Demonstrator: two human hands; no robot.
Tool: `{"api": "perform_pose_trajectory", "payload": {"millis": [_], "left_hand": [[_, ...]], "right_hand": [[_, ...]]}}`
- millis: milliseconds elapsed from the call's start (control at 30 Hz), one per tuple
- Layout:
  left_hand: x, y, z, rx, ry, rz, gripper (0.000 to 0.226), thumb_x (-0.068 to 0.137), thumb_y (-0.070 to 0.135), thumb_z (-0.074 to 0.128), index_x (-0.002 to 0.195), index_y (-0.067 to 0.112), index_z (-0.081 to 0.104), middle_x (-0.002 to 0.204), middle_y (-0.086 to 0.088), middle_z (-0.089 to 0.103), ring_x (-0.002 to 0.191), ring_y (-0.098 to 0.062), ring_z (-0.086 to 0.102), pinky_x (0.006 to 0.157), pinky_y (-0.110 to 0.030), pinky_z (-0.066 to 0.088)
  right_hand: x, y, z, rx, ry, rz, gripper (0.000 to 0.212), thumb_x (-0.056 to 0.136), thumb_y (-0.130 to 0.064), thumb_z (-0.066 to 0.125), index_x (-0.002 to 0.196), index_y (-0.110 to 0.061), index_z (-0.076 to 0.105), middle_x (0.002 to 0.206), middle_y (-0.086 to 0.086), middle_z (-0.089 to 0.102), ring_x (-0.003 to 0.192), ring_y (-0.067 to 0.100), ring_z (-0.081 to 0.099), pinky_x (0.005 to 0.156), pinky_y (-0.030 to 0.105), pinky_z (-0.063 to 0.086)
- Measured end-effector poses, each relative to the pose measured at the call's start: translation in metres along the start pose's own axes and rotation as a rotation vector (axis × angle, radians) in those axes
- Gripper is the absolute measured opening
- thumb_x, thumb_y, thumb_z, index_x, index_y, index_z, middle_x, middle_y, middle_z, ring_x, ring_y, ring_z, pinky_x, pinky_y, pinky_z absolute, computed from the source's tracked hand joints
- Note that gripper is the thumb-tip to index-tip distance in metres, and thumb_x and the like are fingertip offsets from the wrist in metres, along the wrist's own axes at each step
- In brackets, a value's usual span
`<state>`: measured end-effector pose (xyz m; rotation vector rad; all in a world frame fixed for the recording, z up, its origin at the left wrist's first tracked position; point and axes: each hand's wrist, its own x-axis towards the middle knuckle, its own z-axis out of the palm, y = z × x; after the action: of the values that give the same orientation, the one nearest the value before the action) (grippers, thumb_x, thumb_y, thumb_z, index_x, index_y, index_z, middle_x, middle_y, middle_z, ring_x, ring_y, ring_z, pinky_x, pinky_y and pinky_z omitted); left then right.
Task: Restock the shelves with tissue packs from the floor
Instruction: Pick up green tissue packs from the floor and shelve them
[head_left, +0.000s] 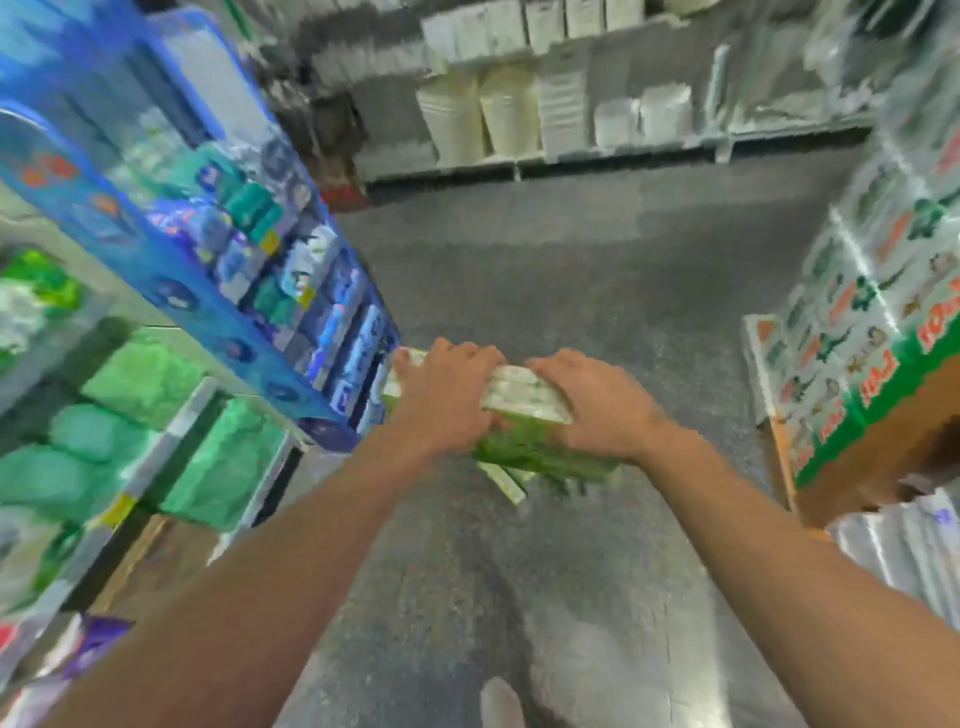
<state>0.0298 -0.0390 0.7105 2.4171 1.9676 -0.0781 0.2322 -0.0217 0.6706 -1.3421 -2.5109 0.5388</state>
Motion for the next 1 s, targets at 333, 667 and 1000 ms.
{"api": "perform_pose_trajectory", "payload": {"millis": [333, 667, 1000], "left_hand": [[-0.196, -0.273, -0.157, 0.155, 0.269, -0.544, 0.07, 0.069, 0.072, 0.064, 0.126, 0.037, 0.046, 0.126, 0.01, 0.053, 0.122, -0.019, 0.045, 0.094, -0.049, 0.034], [-0.264, -0.457, -0.222, 0.244, 0.32, -0.672, 0.073, 0.067, 0.08, 0.057, 0.123, 0.035, 0.048, 0.128, 0.009, 0.052, 0.122, -0.018, 0.04, 0.1, -0.051, 0.029], [-0.166, -0.617, -0.26, 0.351, 0.473, -0.847, 0.069, 0.074, 0.081, 0.047, 0.125, 0.035, 0.051, 0.125, 0.009, 0.054, 0.118, -0.019, 0.043, 0.098, -0.049, 0.031]], "right_hand": [[0.167, -0.342, -0.016, -0.086, 0.371, -0.623, 0.064, 0.066, -0.052, 0.046, 0.123, -0.028, 0.061, 0.101, 0.007, 0.065, 0.086, 0.037, 0.062, 0.075, 0.045, 0.052], [0.291, -0.521, 0.041, 0.049, 0.525, -0.847, 0.071, 0.063, -0.053, 0.072, 0.128, -0.03, 0.054, 0.124, 0.006, 0.058, 0.109, 0.03, 0.056, 0.096, 0.049, 0.044], [0.519, -0.593, 0.029, 0.017, 0.689, -0.956, 0.072, 0.063, -0.036, 0.085, 0.128, -0.031, 0.053, 0.126, 0.004, 0.059, 0.115, 0.027, 0.057, 0.099, 0.06, 0.036]]}}
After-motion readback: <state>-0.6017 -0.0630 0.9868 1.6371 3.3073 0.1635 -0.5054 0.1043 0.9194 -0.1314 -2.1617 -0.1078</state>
